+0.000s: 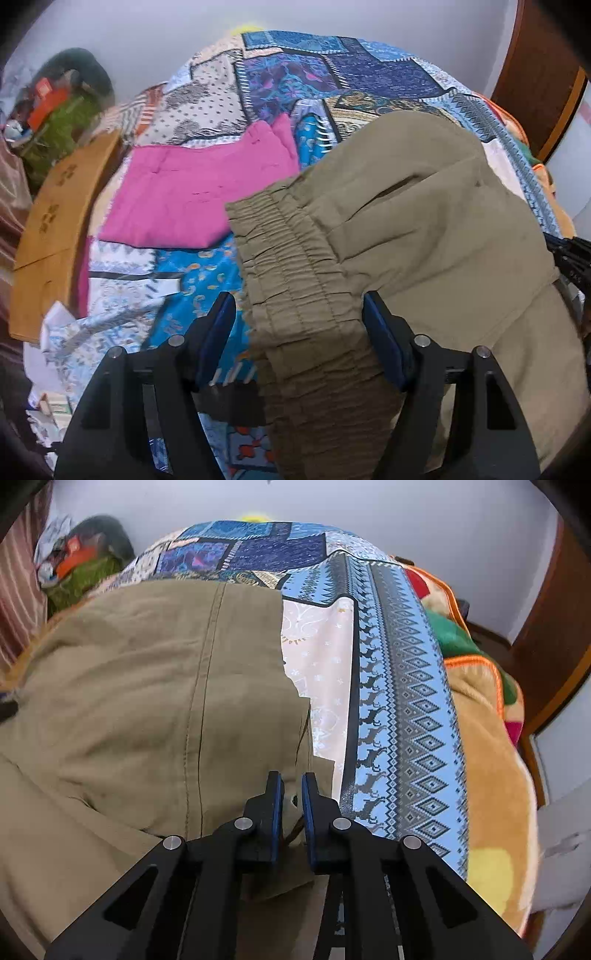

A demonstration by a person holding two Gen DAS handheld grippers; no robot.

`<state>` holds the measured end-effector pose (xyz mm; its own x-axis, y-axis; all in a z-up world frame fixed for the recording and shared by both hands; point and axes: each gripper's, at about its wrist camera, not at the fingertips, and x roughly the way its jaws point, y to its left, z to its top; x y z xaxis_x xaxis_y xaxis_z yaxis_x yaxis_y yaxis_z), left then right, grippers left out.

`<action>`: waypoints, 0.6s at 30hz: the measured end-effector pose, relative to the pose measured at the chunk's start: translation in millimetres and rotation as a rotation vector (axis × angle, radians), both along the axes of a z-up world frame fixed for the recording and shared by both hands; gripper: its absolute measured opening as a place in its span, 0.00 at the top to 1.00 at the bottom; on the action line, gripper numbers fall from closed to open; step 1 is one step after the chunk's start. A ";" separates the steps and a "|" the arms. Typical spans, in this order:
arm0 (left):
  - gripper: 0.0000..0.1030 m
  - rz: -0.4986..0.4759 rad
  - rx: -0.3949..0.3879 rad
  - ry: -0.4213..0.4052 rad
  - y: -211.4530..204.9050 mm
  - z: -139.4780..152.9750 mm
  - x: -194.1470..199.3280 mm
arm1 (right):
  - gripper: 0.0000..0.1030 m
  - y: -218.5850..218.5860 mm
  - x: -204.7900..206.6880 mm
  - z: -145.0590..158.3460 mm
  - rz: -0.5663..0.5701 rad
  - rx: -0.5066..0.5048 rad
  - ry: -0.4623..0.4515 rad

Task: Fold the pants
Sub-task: 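Close the left gripper on the waistband while the right gripper closes on the leg hem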

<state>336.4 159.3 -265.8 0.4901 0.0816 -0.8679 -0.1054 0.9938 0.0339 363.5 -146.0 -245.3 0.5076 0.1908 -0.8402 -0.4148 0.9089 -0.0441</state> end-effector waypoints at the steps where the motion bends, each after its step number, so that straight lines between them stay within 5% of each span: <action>1: 0.29 0.005 0.003 0.000 1.1 -0.2 -2.4 | 0.91 1.5 0.0 -0.6 0.006 -0.015 -0.003; 9: 0.22 0.017 0.003 -0.008 3.8 -4.4 -6.3 | 0.91 -5.0 8.4 -4.5 -0.028 0.014 0.064; 18: 0.22 -0.021 0.031 -0.071 2.8 38.6 -16.3 | 0.88 -11.4 5.9 24.7 -0.022 0.040 0.086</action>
<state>320.0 162.2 -227.1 0.5521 0.0969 -0.8281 -0.0881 0.9944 0.0576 369.4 -157.4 -220.6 0.4386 0.2151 -0.8726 -0.3957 0.9180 0.0274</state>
